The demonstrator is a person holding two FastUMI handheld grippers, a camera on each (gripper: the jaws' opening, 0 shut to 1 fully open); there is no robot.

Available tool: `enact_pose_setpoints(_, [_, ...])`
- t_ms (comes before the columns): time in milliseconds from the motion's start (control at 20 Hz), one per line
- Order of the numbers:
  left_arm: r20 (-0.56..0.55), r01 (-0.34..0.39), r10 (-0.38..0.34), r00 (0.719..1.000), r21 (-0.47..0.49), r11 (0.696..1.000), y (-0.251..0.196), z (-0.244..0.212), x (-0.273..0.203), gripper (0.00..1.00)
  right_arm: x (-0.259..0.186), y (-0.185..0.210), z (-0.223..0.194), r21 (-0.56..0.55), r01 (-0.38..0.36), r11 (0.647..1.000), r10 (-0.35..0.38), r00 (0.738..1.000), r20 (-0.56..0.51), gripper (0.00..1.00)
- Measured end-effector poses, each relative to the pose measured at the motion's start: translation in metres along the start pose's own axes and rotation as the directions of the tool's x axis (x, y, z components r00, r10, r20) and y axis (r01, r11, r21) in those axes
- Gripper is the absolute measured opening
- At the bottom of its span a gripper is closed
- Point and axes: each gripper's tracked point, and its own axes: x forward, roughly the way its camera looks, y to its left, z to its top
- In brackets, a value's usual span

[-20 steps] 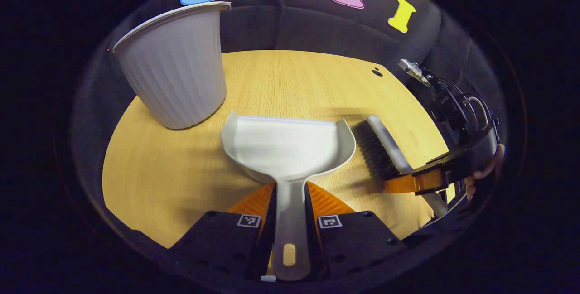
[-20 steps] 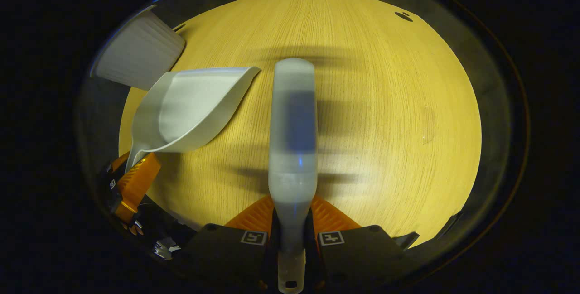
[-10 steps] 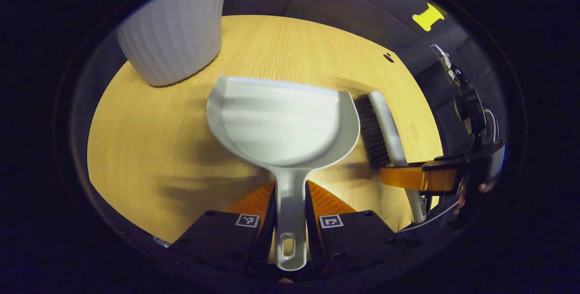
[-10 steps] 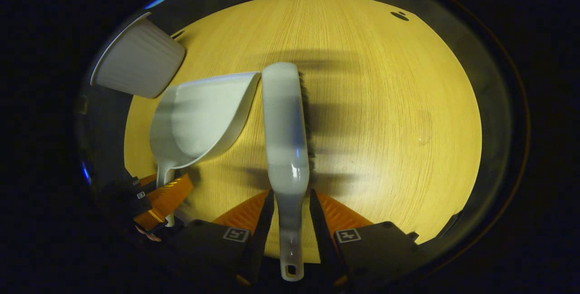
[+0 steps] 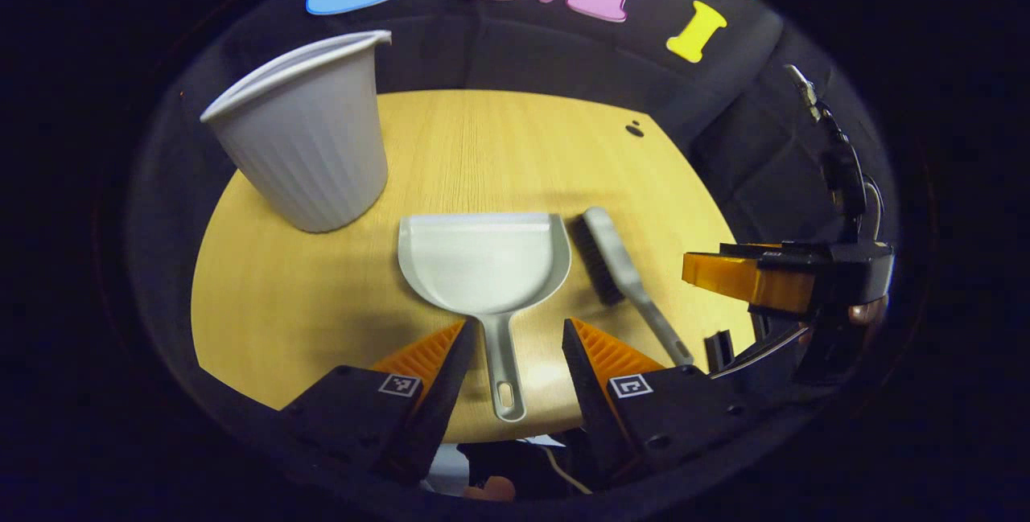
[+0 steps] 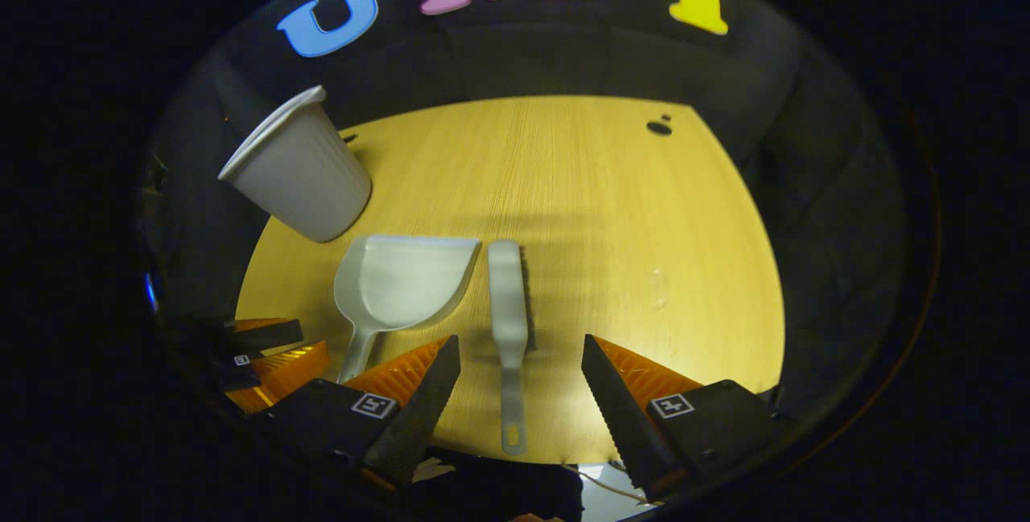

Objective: Pick up the small broom and dustpan from the desktop, sweep the trash into the dustpan with the broom, and then empty the trash into the garbage bin.

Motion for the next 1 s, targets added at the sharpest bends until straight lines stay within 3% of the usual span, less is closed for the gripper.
enact_pose_setpoints(100, [0.210,0.026,-0.031,0.977,0.025,0.999,-0.011,0.045,-0.041,0.68,-0.038,0.016,0.047,-0.029,0.007,1.000,-0.001,0.978,0.209,0.98])
enact_pose_setpoints(200, [0.436,0.000,-0.035,0.899,0.081,0.997,-0.008,0.091,-0.092,0.68,-0.071,0.038,0.095,-0.046,-0.002,0.999,0.021,0.913,0.408,0.97])
enact_pose_setpoints(300, [0.566,-0.047,-0.017,0.824,0.098,0.994,-0.007,0.119,-0.127,0.67,-0.107,0.065,0.132,-0.045,-0.048,0.998,0.065,0.832,0.551,0.97])
enact_pose_setpoints(400, [0.630,-0.061,-0.009,0.776,0.089,0.994,-0.007,0.121,-0.147,0.67,-0.132,0.077,0.145,-0.058,-0.085,0.995,0.103,0.769,0.630,0.97])
enact_pose_setpoints(550, [0.703,-0.098,0.030,0.711,0.056,0.994,-0.002,0.123,-0.168,0.67,-0.163,0.101,0.166,-0.068,-0.115,0.991,0.131,0.726,0.675,0.97])
enact_pose_setpoints(600, [0.738,-0.114,0.044,0.674,0.046,0.992,-0.002,0.131,-0.168,0.67,-0.170,0.110,0.170,-0.071,-0.120,0.990,0.135,0.711,0.690,0.97])
enact_pose_setpoints(800, [0.756,-0.135,0.070,0.651,0.025,0.991,-0.004,0.127,-0.166,0.66,-0.177,0.146,0.176,-0.103,-0.082,0.991,0.132,0.652,0.747,0.97])
enact_pose_setpoints(900, [0.761,-0.156,0.085,0.643,0.022,0.987,-0.005,0.125,-0.168,0.66,-0.173,0.152,0.179,-0.134,0.007,0.991,0.097,0.654,0.750,0.96])
enact_pose_setpoints(1000, [0.775,-0.123,0.045,0.631,0.043,0.992,-0.012,0.123,-0.171,0.66,-0.178,0.157,0.182,-0.120,0.053,0.991,0.059,0.636,0.770,0.97])
